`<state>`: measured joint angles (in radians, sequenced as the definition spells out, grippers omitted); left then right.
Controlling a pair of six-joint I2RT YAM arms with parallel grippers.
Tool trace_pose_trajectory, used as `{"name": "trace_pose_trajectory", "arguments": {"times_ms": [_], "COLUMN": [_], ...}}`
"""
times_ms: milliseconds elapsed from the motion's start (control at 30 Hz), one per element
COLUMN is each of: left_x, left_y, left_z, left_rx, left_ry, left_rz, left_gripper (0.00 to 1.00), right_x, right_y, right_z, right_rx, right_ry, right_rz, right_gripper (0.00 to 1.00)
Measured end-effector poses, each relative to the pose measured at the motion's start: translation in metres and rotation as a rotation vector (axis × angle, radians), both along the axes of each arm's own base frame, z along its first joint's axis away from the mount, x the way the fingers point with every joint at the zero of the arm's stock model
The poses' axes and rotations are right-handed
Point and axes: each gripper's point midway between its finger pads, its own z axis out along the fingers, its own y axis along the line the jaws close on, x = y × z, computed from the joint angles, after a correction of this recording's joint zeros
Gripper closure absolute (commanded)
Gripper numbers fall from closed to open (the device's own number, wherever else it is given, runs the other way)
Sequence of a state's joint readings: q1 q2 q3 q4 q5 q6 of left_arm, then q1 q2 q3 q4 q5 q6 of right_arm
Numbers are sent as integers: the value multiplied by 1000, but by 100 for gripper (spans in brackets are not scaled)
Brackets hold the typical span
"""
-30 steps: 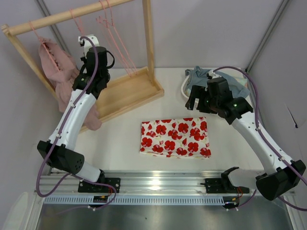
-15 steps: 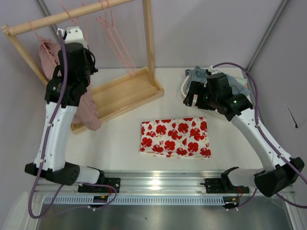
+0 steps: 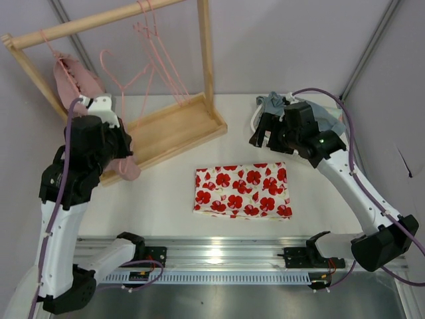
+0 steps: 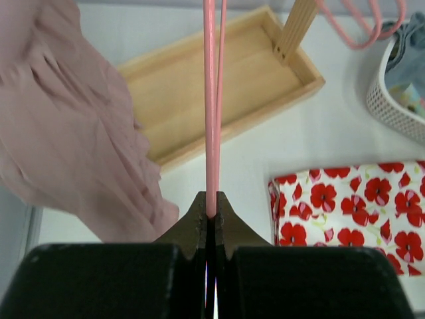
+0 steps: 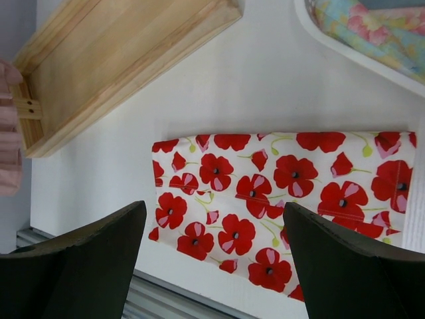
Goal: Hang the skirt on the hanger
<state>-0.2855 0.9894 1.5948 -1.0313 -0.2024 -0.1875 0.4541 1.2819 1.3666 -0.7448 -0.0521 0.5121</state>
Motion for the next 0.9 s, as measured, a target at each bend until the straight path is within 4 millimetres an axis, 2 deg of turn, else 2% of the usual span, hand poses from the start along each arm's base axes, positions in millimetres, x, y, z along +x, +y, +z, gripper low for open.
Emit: {"name": "trace_pose_trajectory", "arguments": {"times_ms": [67,167,300,433,533,767,900], "left_x": [-9,-20,-29,-38,-39,-50,-61], "left_y": [2,4,2,0,-12,-48,-56], "left_z": [-17,-53,-108,-154,-169,-179,-187], "left_rx": [-5,-23,-77,-119,-175,-283,-336], "left_ry": [34,109,209,296,288,153,126], "left_rz": [6,32,78,117,73,-106,-146], "left_gripper": [100,100,100,100,100,100,100], "right_x": [-2,-9,-27,-40,-45,-51,-49], "right_y": [5,16,42,65,83,120,132], "right_z": [-5,-18,-36,-47,-62,-116,-121], "right_rx": [21,45,67,86,90,28,12], "right_ry": [15,49,89,103,108,154,120], "right_rz": [7,26,83,128,159,214,213], "right_gripper": [5,4,3,2,2,2,3]}}
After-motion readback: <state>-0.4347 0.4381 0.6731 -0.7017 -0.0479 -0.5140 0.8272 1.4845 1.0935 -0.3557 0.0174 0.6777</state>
